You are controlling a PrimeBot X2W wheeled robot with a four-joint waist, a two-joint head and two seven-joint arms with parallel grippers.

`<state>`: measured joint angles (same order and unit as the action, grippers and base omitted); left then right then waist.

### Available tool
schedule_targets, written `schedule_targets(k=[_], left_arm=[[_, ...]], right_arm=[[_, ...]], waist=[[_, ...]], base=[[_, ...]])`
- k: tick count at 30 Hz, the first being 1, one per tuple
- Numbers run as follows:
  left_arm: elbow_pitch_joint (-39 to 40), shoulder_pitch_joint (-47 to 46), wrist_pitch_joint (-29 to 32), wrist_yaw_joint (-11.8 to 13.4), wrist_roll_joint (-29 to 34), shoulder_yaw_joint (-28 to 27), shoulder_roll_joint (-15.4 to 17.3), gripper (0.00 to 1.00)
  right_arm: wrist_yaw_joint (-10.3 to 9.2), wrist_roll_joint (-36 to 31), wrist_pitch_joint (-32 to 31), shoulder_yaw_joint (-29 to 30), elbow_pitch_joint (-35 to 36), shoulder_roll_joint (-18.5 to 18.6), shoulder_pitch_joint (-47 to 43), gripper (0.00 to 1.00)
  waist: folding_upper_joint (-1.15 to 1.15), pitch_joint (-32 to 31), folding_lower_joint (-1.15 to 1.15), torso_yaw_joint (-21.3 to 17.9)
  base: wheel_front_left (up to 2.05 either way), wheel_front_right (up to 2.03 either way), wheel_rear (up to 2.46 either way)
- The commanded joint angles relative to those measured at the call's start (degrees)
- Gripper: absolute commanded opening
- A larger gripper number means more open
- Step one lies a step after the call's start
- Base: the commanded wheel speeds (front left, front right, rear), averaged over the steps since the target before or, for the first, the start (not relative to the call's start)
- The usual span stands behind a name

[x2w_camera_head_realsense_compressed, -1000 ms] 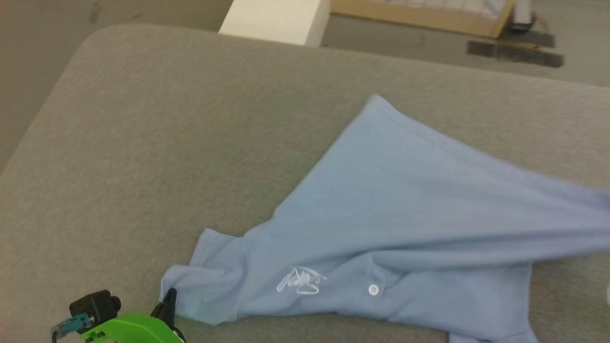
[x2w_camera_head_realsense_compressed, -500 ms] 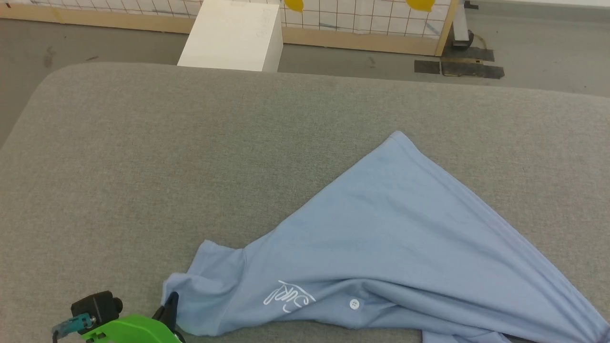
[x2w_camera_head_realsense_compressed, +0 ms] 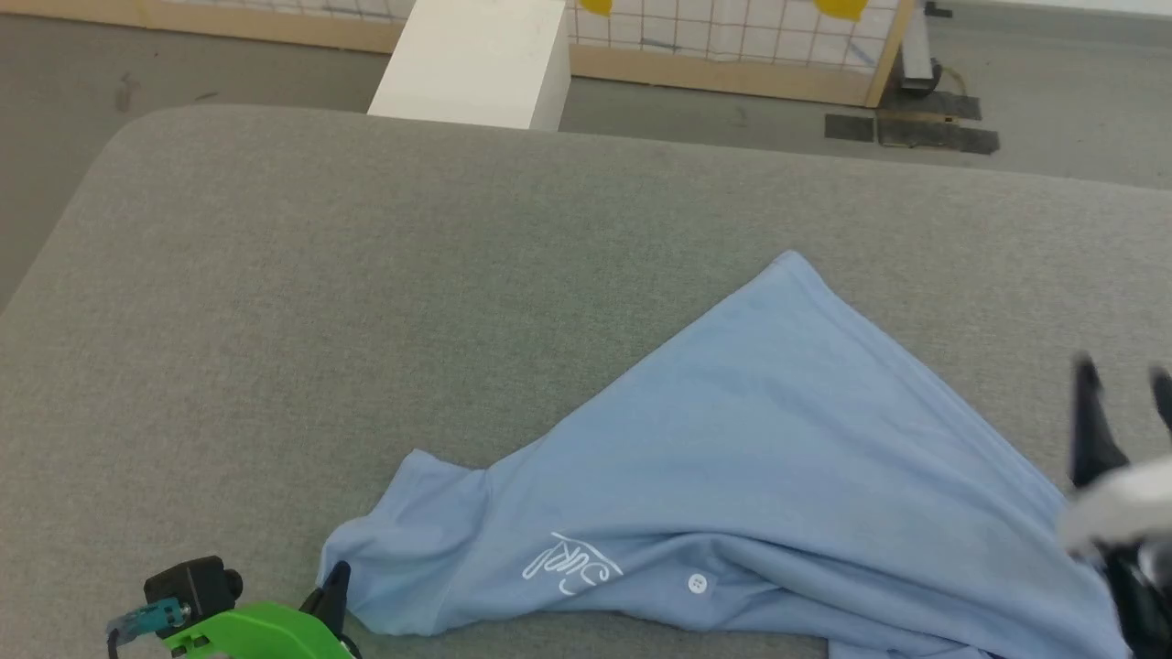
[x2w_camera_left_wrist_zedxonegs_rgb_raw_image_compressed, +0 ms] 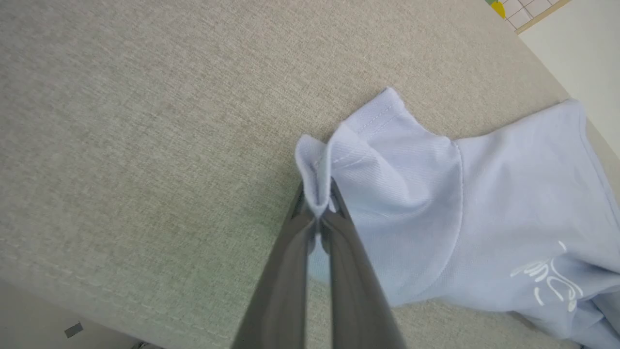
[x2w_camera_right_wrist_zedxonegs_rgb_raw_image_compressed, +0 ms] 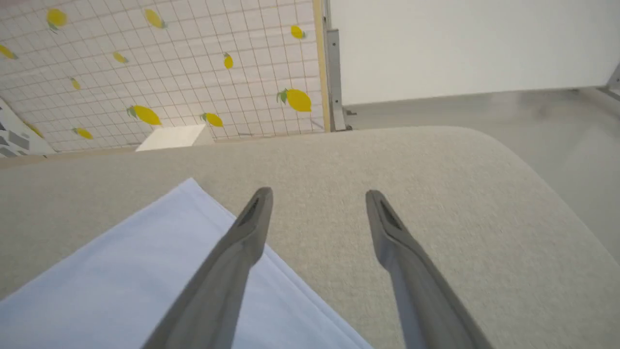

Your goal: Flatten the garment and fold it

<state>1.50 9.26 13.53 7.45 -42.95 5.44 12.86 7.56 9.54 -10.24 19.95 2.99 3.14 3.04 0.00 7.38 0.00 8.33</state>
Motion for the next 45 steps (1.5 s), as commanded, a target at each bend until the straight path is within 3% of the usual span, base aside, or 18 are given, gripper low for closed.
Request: schedule_targets(k=[1, 7, 11, 14, 19, 29, 30, 31, 32, 33, 34, 38, 45], left_arm=[[0.16, -0.86, -0.06, 0.01, -0.42, 0.14, -0.04, 0.00], [-0.41, -2.35, -0.30, -0.32, -0.50, 0.91, -0.66, 0.00], [-1.29, -4.47, -0.74, -1.00, -0.55, 1.88, -1.55, 0.00], [-2.11, -5.70, -1.15, -1.32, -0.21, 2.57, -1.97, 0.00], [-3.61, -7.78, -2.21, -2.18, -0.10, 3.82, -3.32, 0.00], [-6.33, -9.62, -3.59, -3.61, -0.45, 5.47, -5.09, 0.00], [-6.49, -9.65, -3.67, -3.65, -0.48, 5.50, -5.13, 0.00], [-6.70, -9.66, -3.75, -3.68, -0.51, 5.53, -5.15, 0.00], [-6.86, -9.62, -3.82, -3.68, -0.53, 5.52, -5.13, 0.00], [-7.08, -9.49, -3.88, -3.64, -0.48, 5.50, -5.03, 0.00], [-7.23, -9.35, -3.91, -3.56, -0.40, 5.48, -4.90, 0.00], [-7.61, -8.90, -4.03, -3.15, -0.11, 5.42, -4.51, 0.00], [-6.36, -6.22, -3.66, -2.00, -0.26, 4.11, -2.74, 0.00]], right_arm=[[-0.08, -0.53, 2.98, -2.63, -0.89, 0.93, 2.96, 1.00], [-0.08, 1.18, 8.95, -14.62, -10.10, 5.14, 14.73, 1.00], [-0.08, 2.17, 7.28, -19.64, -18.89, 8.38, 22.75, 1.00], [-0.08, 2.88, 2.44, -22.51, -25.55, 9.87, 28.36, 1.00], [-0.08, 4.88, -10.83, -25.48, -34.88, 11.50, 35.90, 1.00], [-0.08, -1.45, -29.79, -23.71, -43.30, 13.04, 42.75, 1.00], [-0.08, -1.95, -30.90, -23.50, -43.46, 13.01, 42.88, 0.86], [-0.08, -2.48, -31.97, -23.20, -43.45, 12.94, 42.96, 0.49], [-0.08, -2.77, -32.50, -23.01, -43.28, 12.82, 42.92, 0.35], [-0.08, -2.91, -32.85, -22.77, -43.00, 12.60, 42.70, 0.05], [-0.08, -2.82, -32.60, -22.41, -42.61, 12.38, 42.44, 0.00], [-0.08, -1.87, -25.96, -21.95, -39.44, 11.62, 39.30, 0.00], [-0.08, -1.30, -1.08, -20.81, -32.28, 9.48, 27.87, 0.00]], waist=[[0.00, 1.02, 0.00, 0.94], [0.00, 4.10, 0.00, 3.31], [0.00, 6.95, 0.00, 6.05], [0.00, 8.97, 0.00, 7.77], [0.00, 11.59, 0.00, 10.78], [0.00, 13.62, 0.00, 13.42], [0.00, 13.64, 0.00, 13.44], [0.00, 13.59, 0.00, 13.42], [0.00, 13.44, 0.00, 13.33], [0.00, 13.15, 0.00, 13.14], [0.00, 12.90, 0.00, 12.94], [0.00, 11.24, 0.00, 11.76], [0.00, 6.43, 0.00, 7.47]], base=[[0.00, 0.00, 0.00], [0.00, 0.00, 0.00], [0.00, 0.00, 0.00], [0.00, 0.00, 0.00], [0.00, 0.00, 0.00], [0.00, 0.00, 0.00], [0.00, 0.00, 0.00], [0.00, 0.00, 0.00], [0.00, 0.00, 0.00], [0.00, 0.00, 0.00], [0.00, 0.00, 0.00], [0.00, 0.00, 0.00], [0.00, 0.00, 0.00]])
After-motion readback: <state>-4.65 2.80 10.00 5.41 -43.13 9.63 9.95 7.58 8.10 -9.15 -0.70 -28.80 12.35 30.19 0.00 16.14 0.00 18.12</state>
